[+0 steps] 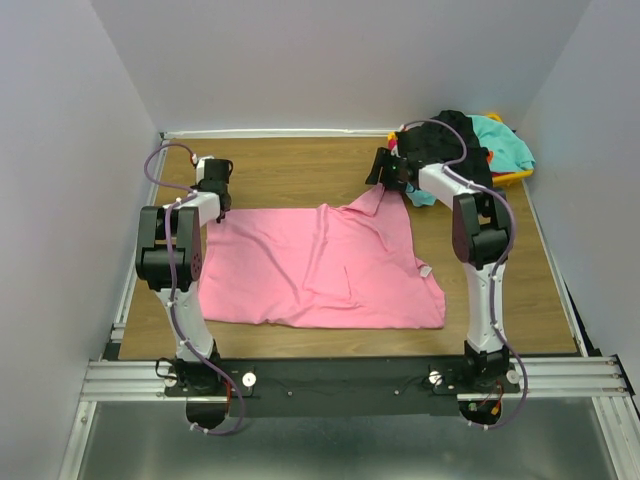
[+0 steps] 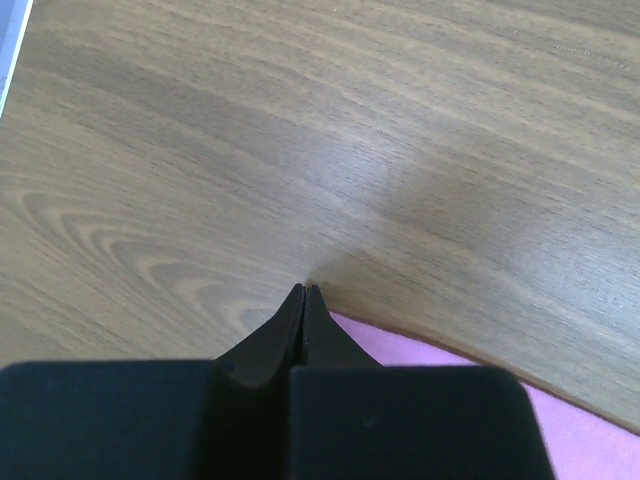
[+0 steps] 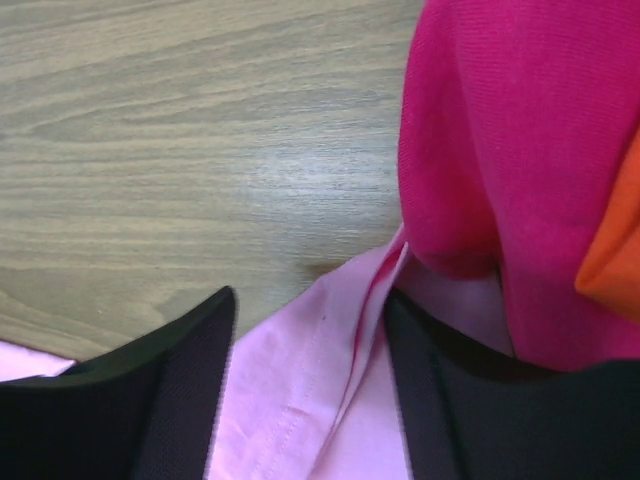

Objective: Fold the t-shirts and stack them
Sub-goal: Fold the tshirt

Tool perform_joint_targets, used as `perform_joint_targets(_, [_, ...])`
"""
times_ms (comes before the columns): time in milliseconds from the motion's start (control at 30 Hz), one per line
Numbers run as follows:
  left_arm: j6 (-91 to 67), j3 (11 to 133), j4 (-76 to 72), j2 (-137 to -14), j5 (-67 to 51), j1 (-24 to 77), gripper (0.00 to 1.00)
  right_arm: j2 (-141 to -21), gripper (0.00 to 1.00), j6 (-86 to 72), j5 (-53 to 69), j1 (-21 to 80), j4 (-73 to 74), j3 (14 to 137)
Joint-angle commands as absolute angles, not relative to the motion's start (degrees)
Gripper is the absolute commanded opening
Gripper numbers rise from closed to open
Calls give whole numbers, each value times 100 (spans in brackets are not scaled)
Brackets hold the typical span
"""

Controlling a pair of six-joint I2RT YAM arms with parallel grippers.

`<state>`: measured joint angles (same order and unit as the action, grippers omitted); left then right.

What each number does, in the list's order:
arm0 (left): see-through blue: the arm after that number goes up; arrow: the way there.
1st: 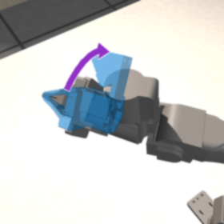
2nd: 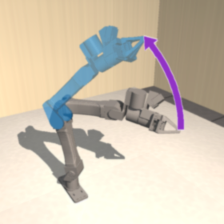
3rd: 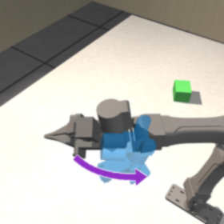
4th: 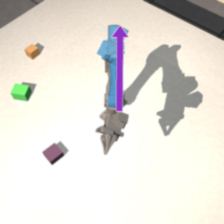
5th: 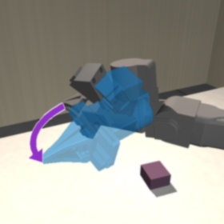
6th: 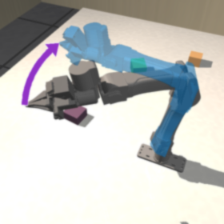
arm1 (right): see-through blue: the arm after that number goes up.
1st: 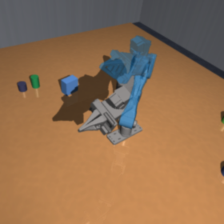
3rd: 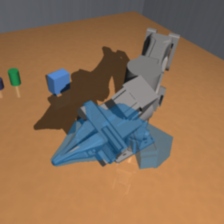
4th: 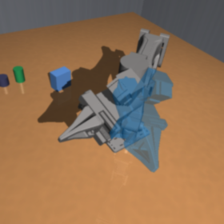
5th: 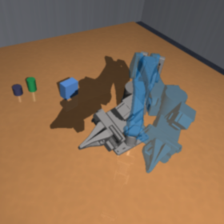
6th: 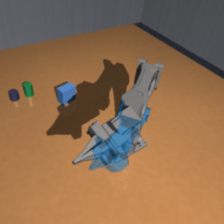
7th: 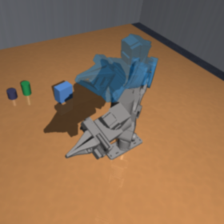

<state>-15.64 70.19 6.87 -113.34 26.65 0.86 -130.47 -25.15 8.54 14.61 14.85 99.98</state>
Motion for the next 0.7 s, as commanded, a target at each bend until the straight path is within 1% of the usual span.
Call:
perform_joint_targets(0, [-1591,6900,712,-11127,2786,53,0,-13341,64,-2584,1002,1459,1485,10213])
perform_joint_targets(67, [-1591,6908,712,-11127,2786,53,0,-13377,59,-2593,1046,1459,1485,10230])
perform_joint_targets(100, [-1591,6908,712,-11127,2786,44,0,-13403,54,-2593,1081,1450,1485,10239])
perform_joint_targets(133, [-1591,6908,721,-11127,2786,44,0,-13412,51,-2593,1090,1450,1485,10239])
perform_joint_targets(167, [-1582,6900,712,-11127,2786,44,0,-13421,46,-2593,1099,1459,1485,10239])
perform_joint_targets(267, [-1591,6882,703,-11109,2786,53,0,-13421,35,-2584,1169,1459,1485,10230])
perform_joint_targets(300, [-1591,6891,694,-11101,2786,44,0,-13421,24,-2567,1186,1459,1485,10239])
perform_joint_targets(367, [-1591,6882,677,-11101,2795,53,0,-13412,11,-2558,1257,1459,1485,10257])
perform_joint_targets(400, [-1591,6882,677,-11101,2804,53,0,-13395,1,-2566,1257,1450,1485,10266])
perform_joint_targets(567, [-1608,6970,703,-11109,3006,44,0,-13175,1,-2593,1099,1459,1494,10371])
perform_joint_targets(667, [-1635,7022,712,-11101,3032,-149,0,-13078,1,-2584,1037,1459,1538,10511])
